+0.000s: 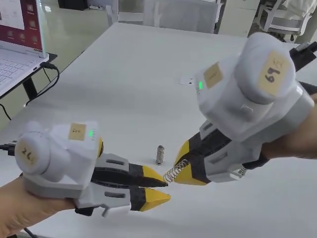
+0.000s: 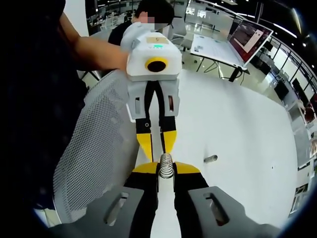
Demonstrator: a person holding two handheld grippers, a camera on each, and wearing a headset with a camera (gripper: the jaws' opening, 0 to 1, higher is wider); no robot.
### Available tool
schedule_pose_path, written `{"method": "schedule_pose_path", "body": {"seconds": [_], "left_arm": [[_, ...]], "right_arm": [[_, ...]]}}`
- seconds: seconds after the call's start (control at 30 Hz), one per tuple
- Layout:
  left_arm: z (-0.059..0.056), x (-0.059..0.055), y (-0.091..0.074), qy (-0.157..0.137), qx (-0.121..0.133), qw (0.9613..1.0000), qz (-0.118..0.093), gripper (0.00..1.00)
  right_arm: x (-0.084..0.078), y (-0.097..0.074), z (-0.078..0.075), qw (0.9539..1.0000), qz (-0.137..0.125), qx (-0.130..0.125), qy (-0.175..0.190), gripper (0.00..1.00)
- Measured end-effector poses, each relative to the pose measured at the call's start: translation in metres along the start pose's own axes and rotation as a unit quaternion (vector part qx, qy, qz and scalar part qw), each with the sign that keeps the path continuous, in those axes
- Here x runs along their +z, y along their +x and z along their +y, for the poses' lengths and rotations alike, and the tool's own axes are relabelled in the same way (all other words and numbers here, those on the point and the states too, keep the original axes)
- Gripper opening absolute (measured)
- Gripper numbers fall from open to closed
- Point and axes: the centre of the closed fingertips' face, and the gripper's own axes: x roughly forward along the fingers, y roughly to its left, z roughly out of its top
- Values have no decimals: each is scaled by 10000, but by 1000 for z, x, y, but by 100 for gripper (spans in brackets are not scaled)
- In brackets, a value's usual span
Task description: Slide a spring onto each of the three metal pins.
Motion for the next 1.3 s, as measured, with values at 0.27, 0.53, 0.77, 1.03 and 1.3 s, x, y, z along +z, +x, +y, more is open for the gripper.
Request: {"method": "schedule_pose_path", "body": {"seconds": [0.27, 0.53, 0.77, 1.03, 1.3], "left_arm": [[6, -4, -4, -88, 129, 9999, -2, 12], [10, -9, -6, -171, 262, 9995, 15, 24], [15, -13, -9, -263, 396, 9989, 21, 36], [19, -16, -11, -351, 507, 9981, 32, 44], [23, -19, -12, -454, 622, 9970, 63, 54]], "right_arm": [[-16, -8, -14, 9996, 141, -181, 170, 8], [-35, -12, -27, 9984, 344, -320, 310, 8], [-51, -18, -43, 9967, 514, -434, 447, 8], [-64, -20, -57, 9948, 705, -521, 521, 8], [-82, -22, -79, 9908, 1019, -654, 605, 8]]}}
